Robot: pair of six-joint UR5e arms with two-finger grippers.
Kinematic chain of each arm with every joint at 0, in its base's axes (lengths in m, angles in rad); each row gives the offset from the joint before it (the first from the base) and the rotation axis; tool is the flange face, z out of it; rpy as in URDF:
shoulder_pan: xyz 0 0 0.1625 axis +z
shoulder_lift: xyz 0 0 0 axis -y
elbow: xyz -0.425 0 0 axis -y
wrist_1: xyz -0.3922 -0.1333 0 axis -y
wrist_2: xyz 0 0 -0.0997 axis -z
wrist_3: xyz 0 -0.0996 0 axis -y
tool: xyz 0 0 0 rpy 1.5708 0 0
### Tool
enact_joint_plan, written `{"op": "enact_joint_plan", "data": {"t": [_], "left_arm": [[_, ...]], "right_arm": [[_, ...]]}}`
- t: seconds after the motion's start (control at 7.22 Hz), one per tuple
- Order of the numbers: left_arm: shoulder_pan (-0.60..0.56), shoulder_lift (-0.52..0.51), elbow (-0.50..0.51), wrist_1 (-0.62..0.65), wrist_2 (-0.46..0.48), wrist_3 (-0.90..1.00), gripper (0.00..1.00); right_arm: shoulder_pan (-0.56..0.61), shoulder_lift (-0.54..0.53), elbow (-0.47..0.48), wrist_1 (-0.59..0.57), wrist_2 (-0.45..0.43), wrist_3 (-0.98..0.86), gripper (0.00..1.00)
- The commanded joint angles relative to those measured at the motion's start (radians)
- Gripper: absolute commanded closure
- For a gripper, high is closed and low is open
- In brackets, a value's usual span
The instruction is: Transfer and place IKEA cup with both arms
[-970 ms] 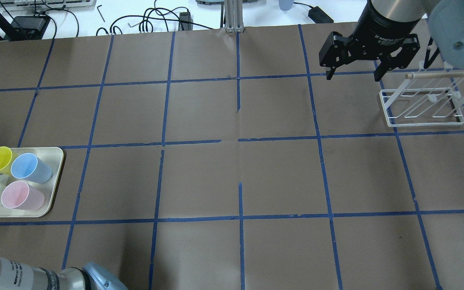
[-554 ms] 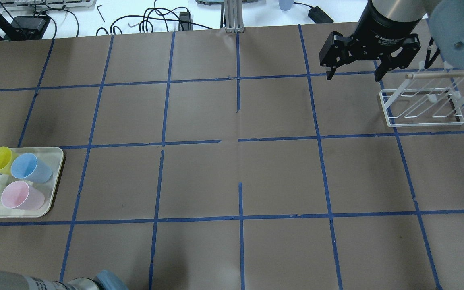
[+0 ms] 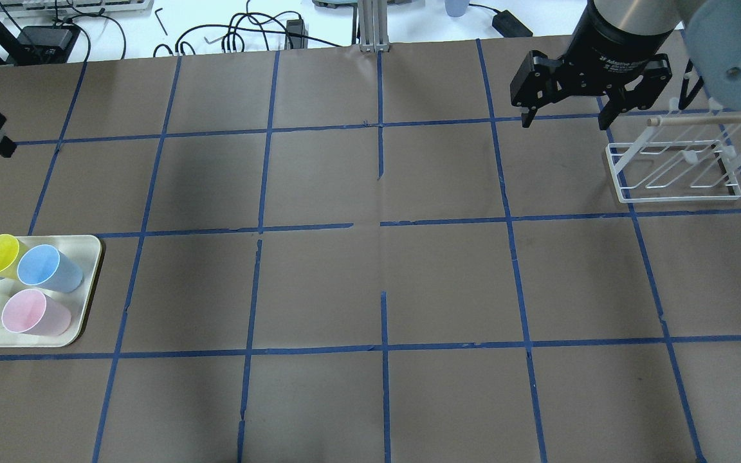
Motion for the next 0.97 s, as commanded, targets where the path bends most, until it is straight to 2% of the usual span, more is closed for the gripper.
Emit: {"op": "enact_joint_plan", "data": {"t": [0.0,0.28,0.55,0.83], "left_arm": [[-0.221,0.013,-0.003,0.004,-0.004,-0.242,0.0],[-0.341,0.03,-0.007,0.001,-0.037,-0.352,0.0],[-0.365,0.039,-0.033,0.004,-0.042,-0.4,0.0],[-0.366,0.025,-0.037,0.062,-0.031,-0.379,0.0]], "right_arm": [[0.004,0.002,-0.003,-0.007,0.019,-0.021,0.0],[0.006,0.001,-0.003,-0.01,0.026,-0.022,0.0],[0.009,0.001,-0.003,-0.008,0.023,-0.024,0.0],[0.009,0.001,-0.003,-0.008,0.02,-0.024,0.0]]}}
